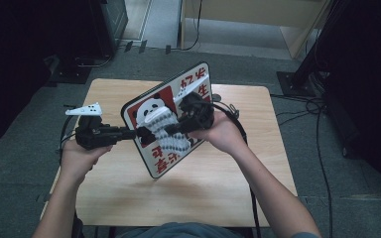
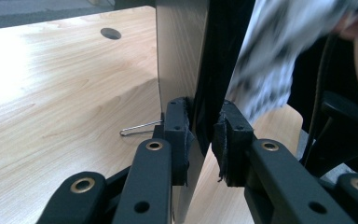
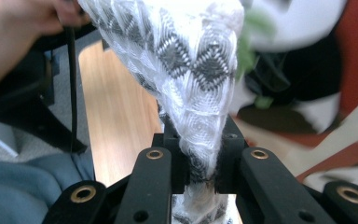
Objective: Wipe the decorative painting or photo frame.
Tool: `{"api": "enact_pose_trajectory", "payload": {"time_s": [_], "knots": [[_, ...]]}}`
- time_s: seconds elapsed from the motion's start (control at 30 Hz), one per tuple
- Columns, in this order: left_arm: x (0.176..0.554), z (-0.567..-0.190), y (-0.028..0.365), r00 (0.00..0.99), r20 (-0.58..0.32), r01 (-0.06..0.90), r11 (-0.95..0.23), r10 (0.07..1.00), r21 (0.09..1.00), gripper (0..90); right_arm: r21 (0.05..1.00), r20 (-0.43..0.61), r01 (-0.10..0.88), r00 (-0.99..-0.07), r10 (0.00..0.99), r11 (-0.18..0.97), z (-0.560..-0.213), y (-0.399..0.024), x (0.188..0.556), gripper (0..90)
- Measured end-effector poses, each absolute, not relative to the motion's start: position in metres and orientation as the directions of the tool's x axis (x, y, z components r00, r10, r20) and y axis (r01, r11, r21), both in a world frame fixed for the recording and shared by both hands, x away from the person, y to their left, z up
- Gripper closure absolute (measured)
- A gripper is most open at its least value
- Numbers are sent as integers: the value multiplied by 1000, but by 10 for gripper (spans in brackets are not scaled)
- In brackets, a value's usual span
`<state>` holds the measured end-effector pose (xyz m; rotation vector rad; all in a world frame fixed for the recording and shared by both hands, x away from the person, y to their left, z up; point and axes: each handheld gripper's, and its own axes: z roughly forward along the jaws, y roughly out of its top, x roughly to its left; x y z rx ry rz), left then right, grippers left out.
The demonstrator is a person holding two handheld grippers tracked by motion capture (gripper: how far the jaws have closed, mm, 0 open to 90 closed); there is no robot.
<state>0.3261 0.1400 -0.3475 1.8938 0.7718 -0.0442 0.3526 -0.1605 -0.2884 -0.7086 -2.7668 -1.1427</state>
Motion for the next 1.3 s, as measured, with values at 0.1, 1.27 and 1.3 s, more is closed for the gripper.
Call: {"api": "enact_pose_trajectory", "payload": {"time_s": [0.1,1.27,1.3], "knots": [[326,-347,140,794,-360,524,-251,490,814,767,657,217,433,-893,395,617,-265,-155,359,801],[325,-347,139,800,-343,509,-254,492,822,769,688,131,373,-907,399,622,-214,-73,402,697],[325,-347,139,799,-343,509,-254,493,822,769,697,143,381,-904,404,607,-218,-73,403,714]]}}
